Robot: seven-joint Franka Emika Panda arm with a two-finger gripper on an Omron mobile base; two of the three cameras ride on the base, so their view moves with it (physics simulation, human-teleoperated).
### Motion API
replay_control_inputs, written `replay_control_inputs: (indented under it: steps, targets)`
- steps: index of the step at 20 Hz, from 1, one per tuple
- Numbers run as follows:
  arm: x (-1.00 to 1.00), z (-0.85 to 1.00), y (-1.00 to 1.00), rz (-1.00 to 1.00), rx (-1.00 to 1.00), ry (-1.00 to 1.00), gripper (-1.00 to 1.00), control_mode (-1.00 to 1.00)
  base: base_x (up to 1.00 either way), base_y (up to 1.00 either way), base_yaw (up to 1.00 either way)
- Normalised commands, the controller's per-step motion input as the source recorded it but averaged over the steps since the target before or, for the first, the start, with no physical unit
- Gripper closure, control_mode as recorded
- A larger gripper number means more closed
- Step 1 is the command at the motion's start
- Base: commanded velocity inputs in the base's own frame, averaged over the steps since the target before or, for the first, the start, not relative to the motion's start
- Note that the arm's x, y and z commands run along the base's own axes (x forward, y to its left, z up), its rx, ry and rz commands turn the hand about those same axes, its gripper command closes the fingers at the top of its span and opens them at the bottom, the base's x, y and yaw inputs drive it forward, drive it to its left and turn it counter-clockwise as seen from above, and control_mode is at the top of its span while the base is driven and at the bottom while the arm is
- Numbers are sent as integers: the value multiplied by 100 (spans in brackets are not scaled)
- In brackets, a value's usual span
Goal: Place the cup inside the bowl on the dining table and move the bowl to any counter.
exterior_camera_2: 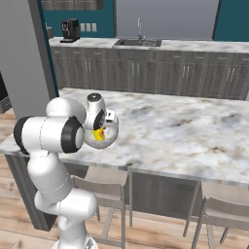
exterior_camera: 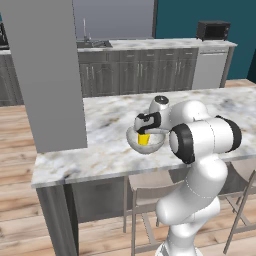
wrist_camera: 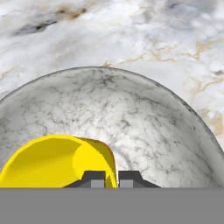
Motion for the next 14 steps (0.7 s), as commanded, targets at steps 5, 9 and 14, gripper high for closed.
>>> replay_control_inputs:
  steps: [5, 9, 14]
  targets:
    - [0, 0, 0, 0, 0, 0, -100, -100, 0, 0, 0]
    - [1, 0, 0, 0, 0, 0, -100, -100, 0, 0, 0]
    - [4, 0, 0, 0, 0, 1, -100, -100, 0, 0, 0]
